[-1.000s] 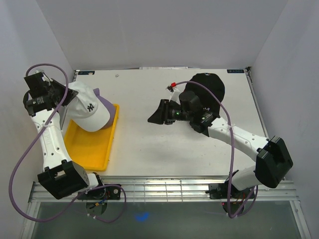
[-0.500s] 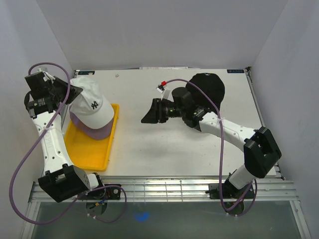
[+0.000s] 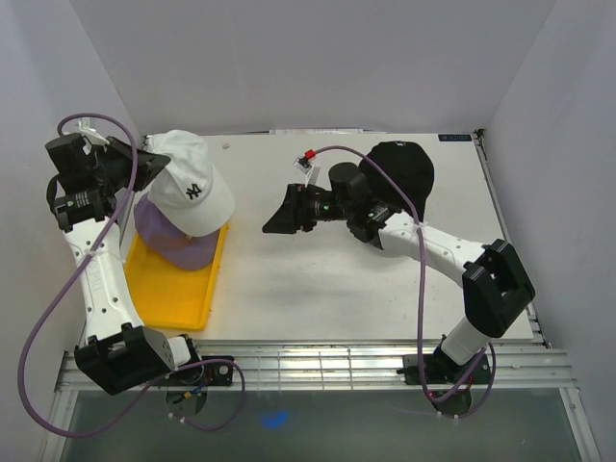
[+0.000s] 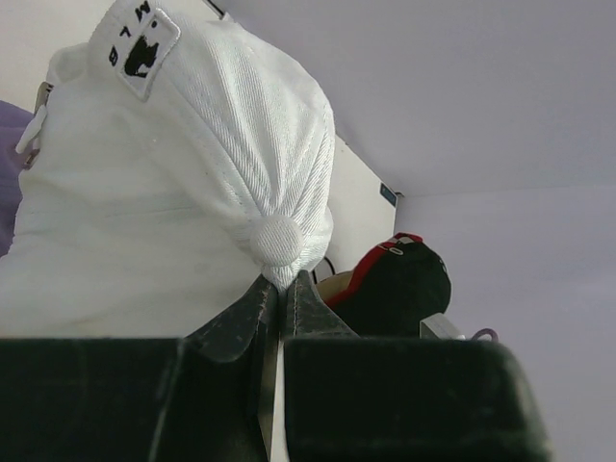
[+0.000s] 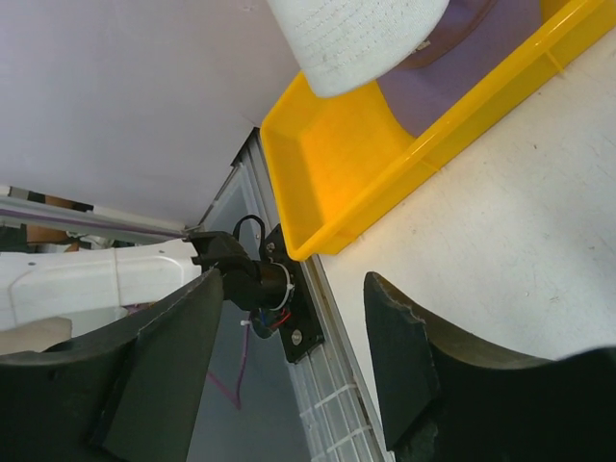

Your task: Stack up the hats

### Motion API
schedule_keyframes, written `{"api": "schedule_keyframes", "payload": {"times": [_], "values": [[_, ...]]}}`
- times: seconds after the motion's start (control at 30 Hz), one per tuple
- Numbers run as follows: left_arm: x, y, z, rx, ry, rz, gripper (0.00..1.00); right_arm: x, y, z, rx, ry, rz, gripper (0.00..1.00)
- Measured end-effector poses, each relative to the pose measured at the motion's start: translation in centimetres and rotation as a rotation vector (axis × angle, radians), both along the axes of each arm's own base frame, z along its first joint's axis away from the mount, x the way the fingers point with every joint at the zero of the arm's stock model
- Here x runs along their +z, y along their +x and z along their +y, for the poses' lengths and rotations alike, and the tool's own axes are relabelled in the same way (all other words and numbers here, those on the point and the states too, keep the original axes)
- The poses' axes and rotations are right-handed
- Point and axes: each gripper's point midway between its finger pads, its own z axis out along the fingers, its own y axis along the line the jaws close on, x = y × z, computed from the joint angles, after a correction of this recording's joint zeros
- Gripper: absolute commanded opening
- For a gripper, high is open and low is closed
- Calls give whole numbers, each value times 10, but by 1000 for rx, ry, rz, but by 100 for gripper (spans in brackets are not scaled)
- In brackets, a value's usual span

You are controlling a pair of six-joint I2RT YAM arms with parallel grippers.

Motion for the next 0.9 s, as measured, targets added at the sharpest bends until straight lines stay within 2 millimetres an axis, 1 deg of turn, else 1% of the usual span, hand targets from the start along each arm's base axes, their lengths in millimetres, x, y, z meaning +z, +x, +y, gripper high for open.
{"api": "schedule_keyframes", "payload": {"times": [0.13, 0.27, 0.3, 0.37, 0.5, 0.57, 0.67, 0.77, 0.9], "values": [[10, 1, -10, -37, -28, -31, 0, 4, 1, 2, -3, 20, 8, 75], [23, 4, -28, -82, -71, -66, 0, 8, 5, 4, -34, 64, 6, 82], [26, 4, -34, -94, -83, -73, 0, 6, 6, 3, -51, 74, 17, 84], [33, 3, -46, -113, -106, -86, 0, 1, 8, 0, -93, 91, 37, 85], [48, -3, -64, -137, -145, -114, 0, -11, 12, -10, -193, 113, 90, 88], [54, -6, -72, -140, -165, -121, 0, -12, 15, -16, -248, 133, 106, 90], [58, -7, -83, -149, -186, -121, 0, -3, 20, -23, -331, 182, 101, 91], [59, -8, -94, -159, -210, -108, 0, 14, 22, -28, -396, 246, 82, 93], [59, -9, -108, -175, -233, -93, 0, 36, 22, -26, -442, 327, 52, 94]]}}
